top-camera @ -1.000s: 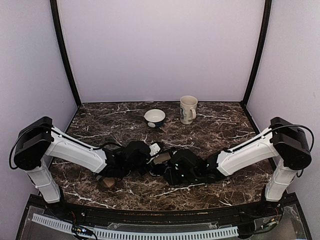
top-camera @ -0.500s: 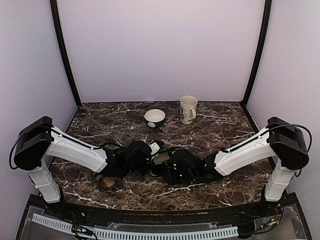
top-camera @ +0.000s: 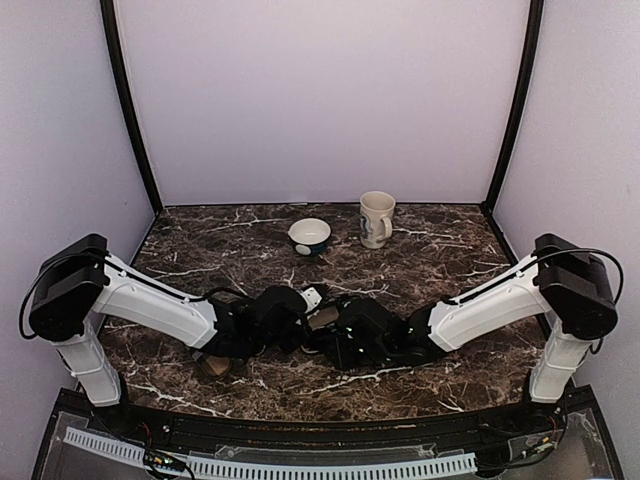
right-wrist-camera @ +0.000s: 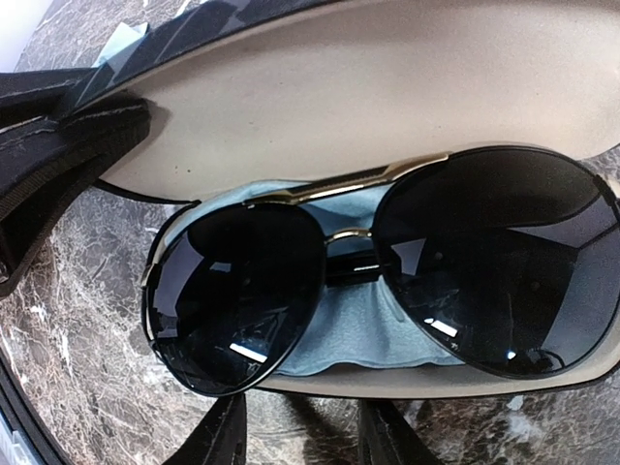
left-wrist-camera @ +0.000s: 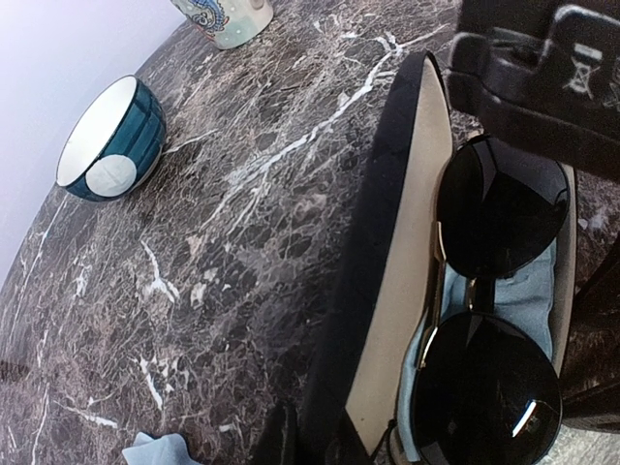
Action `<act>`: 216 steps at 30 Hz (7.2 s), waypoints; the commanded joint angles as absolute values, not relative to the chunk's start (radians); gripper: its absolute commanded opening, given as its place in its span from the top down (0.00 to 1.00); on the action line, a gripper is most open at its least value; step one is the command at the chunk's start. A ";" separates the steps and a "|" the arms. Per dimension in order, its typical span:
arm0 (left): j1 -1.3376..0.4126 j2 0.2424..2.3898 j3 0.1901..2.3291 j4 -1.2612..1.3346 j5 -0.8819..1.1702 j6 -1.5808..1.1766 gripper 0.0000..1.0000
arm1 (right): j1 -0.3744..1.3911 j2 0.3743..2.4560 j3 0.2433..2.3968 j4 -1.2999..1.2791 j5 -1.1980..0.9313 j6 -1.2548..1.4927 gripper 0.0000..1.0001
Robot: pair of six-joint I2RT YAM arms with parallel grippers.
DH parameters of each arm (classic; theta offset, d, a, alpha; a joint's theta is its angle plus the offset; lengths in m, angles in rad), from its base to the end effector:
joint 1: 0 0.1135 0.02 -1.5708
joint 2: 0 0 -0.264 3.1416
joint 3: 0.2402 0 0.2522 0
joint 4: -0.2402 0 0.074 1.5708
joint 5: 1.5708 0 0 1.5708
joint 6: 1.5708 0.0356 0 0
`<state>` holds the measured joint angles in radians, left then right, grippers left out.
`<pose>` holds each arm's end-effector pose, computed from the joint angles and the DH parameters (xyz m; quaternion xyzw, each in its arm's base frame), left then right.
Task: Organize the sunglasses
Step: Adjust the sunglasses in the sunglasses case, then fold the case with sunglasses at the center of the board.
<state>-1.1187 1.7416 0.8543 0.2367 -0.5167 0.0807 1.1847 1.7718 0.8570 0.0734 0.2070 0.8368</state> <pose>0.1685 -0.3068 0.1580 0.3953 0.7791 -0.0142 0.4863 0.1356 0.3143 0.1335 -0.1245 0.9216 0.2493 0.2702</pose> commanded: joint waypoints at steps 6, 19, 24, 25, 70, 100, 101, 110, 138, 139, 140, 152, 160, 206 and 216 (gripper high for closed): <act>-1.136 1.749 0.896 0.222 -0.531 0.033 1.00 | 1.178 1.782 0.881 0.114 0.194 0.858 0.61; -1.162 1.756 0.907 0.204 -0.564 -0.008 1.00 | 1.128 1.761 0.839 0.204 0.077 0.897 0.63; -1.168 1.763 0.910 0.197 -0.569 -0.015 1.00 | 1.118 1.773 0.848 0.226 0.020 0.900 0.64; -1.169 1.765 0.912 0.195 -0.572 -0.016 1.00 | 1.116 1.779 0.847 0.233 0.005 0.901 0.64; -1.169 1.782 0.937 0.172 -0.582 -0.015 1.00 | 1.039 1.721 0.684 0.519 -0.159 0.902 0.61; -1.169 1.775 0.935 0.166 -0.582 -0.017 1.00 | 1.033 1.703 0.666 0.552 -0.159 0.902 0.61; -1.169 1.775 0.934 0.167 -0.587 -0.013 1.00 | 1.032 1.688 0.661 0.548 -0.159 0.902 0.61; -1.169 1.761 0.937 0.169 -0.621 0.027 1.00 | 0.994 1.514 0.622 0.419 -0.188 0.872 0.67; -1.182 1.754 0.895 0.281 -0.784 0.231 1.00 | 0.762 1.651 0.914 0.099 -0.114 0.756 0.29; -1.185 1.757 0.891 0.291 -0.789 0.237 1.00 | 0.761 1.665 0.922 0.101 -0.117 0.758 0.29; -1.188 1.760 0.886 0.302 -0.796 0.244 1.00 | 0.761 1.679 0.929 0.104 -0.122 0.759 0.29; -1.211 1.788 0.842 0.400 -0.833 0.281 1.00 | 0.762 1.753 0.916 0.182 -0.195 0.801 0.43; -1.229 1.819 0.838 0.409 -0.850 0.265 1.00 | 0.780 1.736 0.843 0.245 -0.201 0.827 0.48; -1.356 1.883 0.862 0.191 -0.753 -0.014 0.50 | 0.903 1.698 0.625 0.327 -0.014 0.905 0.60; -1.368 1.866 0.852 0.142 -0.724 -0.046 0.46 | 0.913 1.694 0.617 0.314 0.001 0.901 0.60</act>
